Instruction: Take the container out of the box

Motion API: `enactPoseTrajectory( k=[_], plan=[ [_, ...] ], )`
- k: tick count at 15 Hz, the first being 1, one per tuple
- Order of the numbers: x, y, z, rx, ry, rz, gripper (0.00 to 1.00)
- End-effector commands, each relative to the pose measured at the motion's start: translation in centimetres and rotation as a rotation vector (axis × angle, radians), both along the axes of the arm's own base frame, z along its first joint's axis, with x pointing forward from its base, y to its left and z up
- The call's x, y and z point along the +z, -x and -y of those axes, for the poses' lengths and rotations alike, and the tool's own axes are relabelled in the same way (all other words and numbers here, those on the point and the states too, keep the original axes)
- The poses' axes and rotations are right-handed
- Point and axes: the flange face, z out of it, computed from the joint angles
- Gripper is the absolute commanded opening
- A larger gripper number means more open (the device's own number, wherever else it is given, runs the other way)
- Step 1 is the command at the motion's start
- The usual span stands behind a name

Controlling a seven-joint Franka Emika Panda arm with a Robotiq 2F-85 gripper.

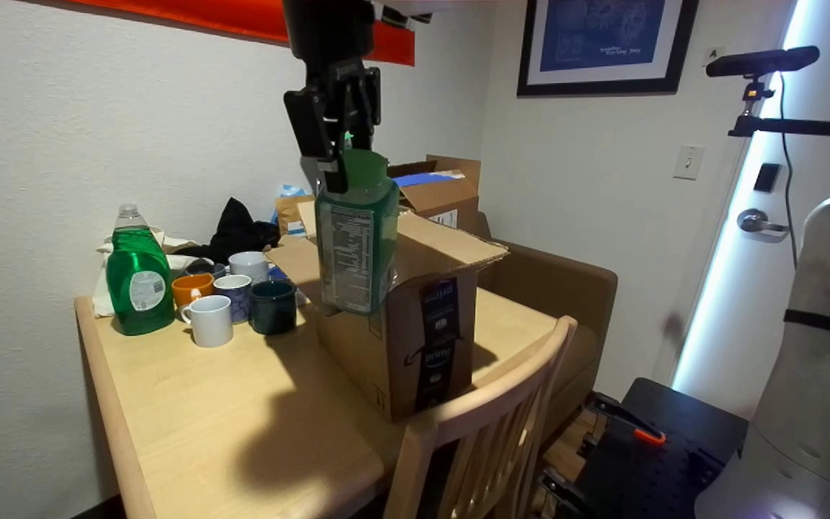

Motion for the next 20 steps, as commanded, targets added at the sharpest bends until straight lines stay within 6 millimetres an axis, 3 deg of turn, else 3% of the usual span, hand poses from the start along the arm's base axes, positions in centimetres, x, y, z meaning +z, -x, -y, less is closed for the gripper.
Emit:
enactPoseTrajectory(
  k=[1,10,20],
  plan=[
    [-0.2,-1.4,-3.1,0.022,0.034,-0.033,0.39],
    [0.3,-2.0,-5.3,0.069,0.013,-0.052,0.39],
    [-1.2,-3.2,-8.3,0.077,0.028,-0.102,0.39]
  ],
)
